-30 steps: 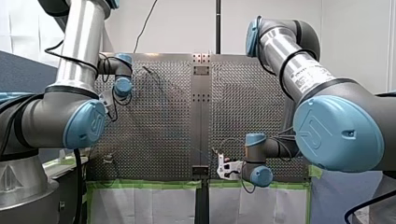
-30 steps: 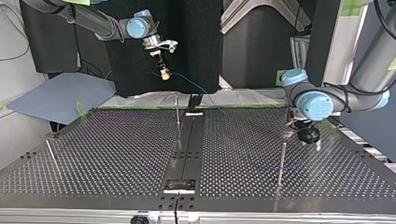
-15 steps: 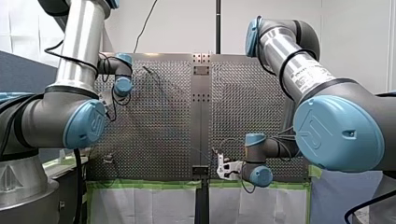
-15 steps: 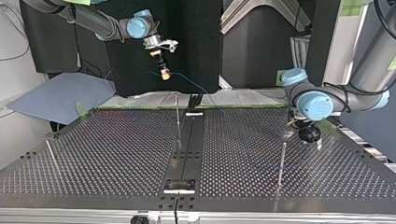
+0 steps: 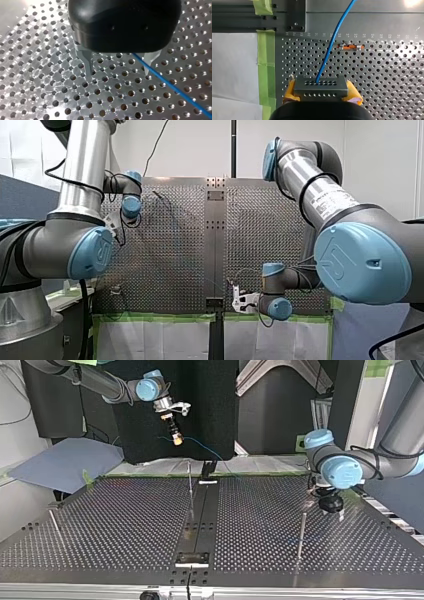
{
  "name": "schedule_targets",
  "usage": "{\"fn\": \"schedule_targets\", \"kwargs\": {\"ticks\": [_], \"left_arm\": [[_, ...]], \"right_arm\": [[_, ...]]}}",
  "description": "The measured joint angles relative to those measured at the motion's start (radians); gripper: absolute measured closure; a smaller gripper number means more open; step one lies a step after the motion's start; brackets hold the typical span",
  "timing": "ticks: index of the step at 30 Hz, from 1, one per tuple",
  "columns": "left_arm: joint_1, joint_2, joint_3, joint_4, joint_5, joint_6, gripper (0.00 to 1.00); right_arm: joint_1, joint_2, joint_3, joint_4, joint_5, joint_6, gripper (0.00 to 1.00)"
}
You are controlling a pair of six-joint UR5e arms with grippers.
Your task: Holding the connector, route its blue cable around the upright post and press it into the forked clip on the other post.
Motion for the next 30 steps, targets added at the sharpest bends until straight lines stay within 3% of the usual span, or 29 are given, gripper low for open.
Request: {"fn": "schedule_targets", "kwargs": {"ticks": [13, 21, 30], "left_arm": [[-0.004, 0.078, -0.056, -0.045, 0.039, 0.028, 0.00], [-0.011, 0.149, -0.117, -0.108, 0.074, 0.090, 0.00], [-0.025, 0.237, -0.123, -0.196, 0.031, 0.178, 0.00]], "right_arm": [[0.005, 0.000, 0.000, 0.000, 0.000, -0.001, 1.00], [0.006, 0.000, 0.000, -0.001, 0.000, -0.001, 1.00], [0.006, 0.000, 0.000, -0.001, 0.000, -0.001, 1.00]]}}
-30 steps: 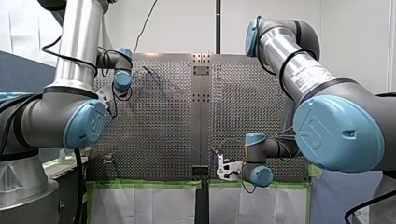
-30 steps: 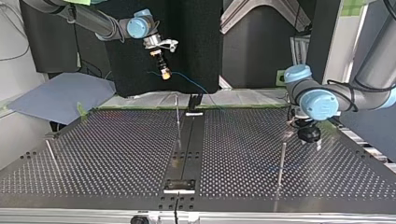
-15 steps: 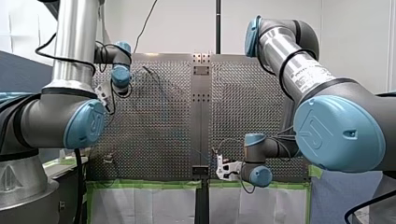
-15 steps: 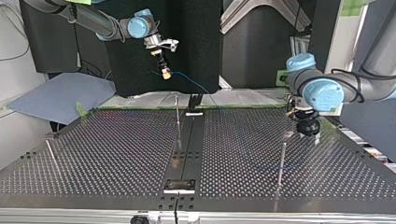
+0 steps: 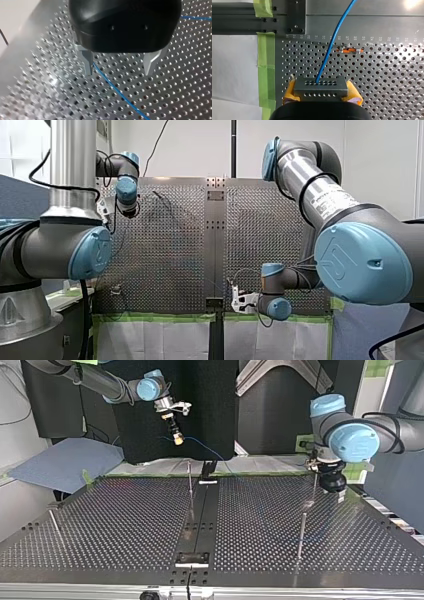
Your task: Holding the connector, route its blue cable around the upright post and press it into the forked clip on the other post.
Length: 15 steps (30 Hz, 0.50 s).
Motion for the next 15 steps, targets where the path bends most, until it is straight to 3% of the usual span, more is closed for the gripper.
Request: {"fn": "schedule_targets", "kwargs": {"ticks": [6, 15], "left_arm": [[-0.008, 0.058, 0.045, -0.057, 0.032, 0.058, 0.00], [-0.028, 0.135, 0.121, -0.135, 0.043, 0.135, 0.00]], "right_arm": [[0.000, 0.000, 0.000, -0.003, 0.000, 0.005, 1.00], [0.000, 0.000, 0.000, -0.005, 0.000, 0.017, 1.00]]}}
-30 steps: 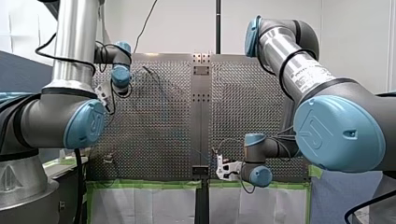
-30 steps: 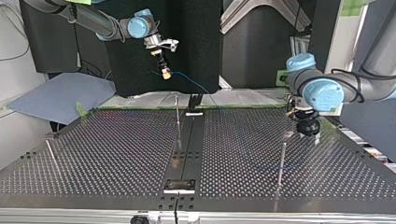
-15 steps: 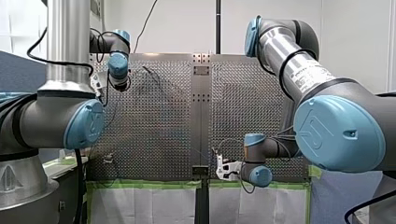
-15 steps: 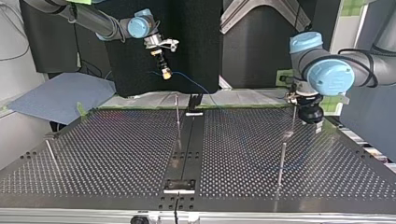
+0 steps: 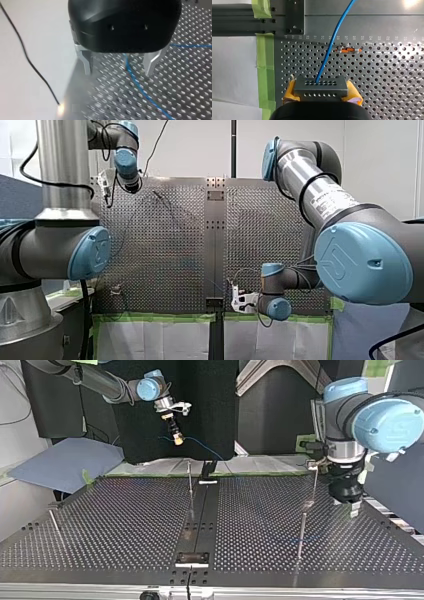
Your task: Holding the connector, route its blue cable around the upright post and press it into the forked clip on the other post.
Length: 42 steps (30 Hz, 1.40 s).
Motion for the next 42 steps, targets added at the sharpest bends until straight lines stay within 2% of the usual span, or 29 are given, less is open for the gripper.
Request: {"fn": "schedule_targets", "kwargs": {"ticks": [4, 11, 14, 18, 25, 32, 35, 42], "left_arm": [[-0.009, 0.038, 0.038, -0.038, 0.019, 0.038, 0.00], [-0.030, 0.101, 0.111, -0.110, 0.086, 0.110, 0.00], [-0.043, 0.098, 0.142, -0.141, 0.117, 0.142, 0.00], [-0.067, 0.068, 0.176, -0.183, 0.135, 0.183, 0.00], [-0.116, 0.004, 0.187, -0.249, 0.108, 0.249, 0.00], [-0.182, -0.041, 0.188, -0.307, 0.044, 0.309, 0.00], [-0.194, -0.044, 0.188, -0.311, 0.031, 0.314, 0.00], [-0.191, -0.045, 0.188, -0.302, 0.025, 0.308, 0.00]], "right_arm": [[0.000, 0.000, -0.001, 0.002, 0.000, 0.001, 1.00], [0.001, 0.000, -0.001, 0.003, 0.001, 0.003, 1.00], [0.003, 0.000, -0.001, 0.003, 0.002, 0.003, 1.00], [0.006, 0.000, -0.001, 0.004, 0.003, 0.003, 1.00], [0.008, 0.000, -0.001, 0.003, 0.003, 0.003, 1.00], [0.009, 0.000, -0.001, 0.002, 0.003, 0.002, 1.00], [0.009, 0.000, -0.001, 0.002, 0.002, 0.002, 1.00], [0.010, 0.000, -0.001, 0.002, 0.002, 0.002, 1.00]]}}
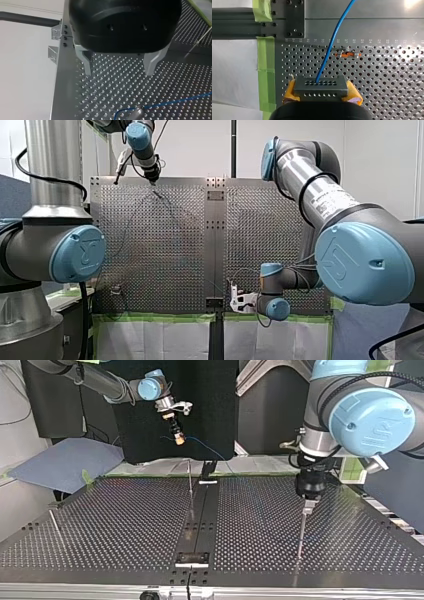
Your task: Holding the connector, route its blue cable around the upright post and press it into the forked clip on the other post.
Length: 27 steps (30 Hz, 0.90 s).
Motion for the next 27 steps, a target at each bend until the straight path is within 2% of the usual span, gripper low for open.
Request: {"fn": "schedule_targets", "kwargs": {"ticks": [10, 23, 27], "left_arm": [[0.009, 0.000, 0.000, 0.006, -0.038, -0.008, 0.00], [0.010, 0.000, 0.000, -0.003, -0.145, -0.006, 0.00], [0.008, 0.000, 0.000, -0.005, -0.161, -0.007, 0.00]], "right_arm": [[0.000, 0.000, 0.000, -0.001, -0.001, -0.001, 1.00], [0.004, 0.000, 0.000, 0.000, -0.001, -0.003, 1.00], [0.005, 0.000, 0.000, -0.001, 0.000, -0.003, 1.00]]}}
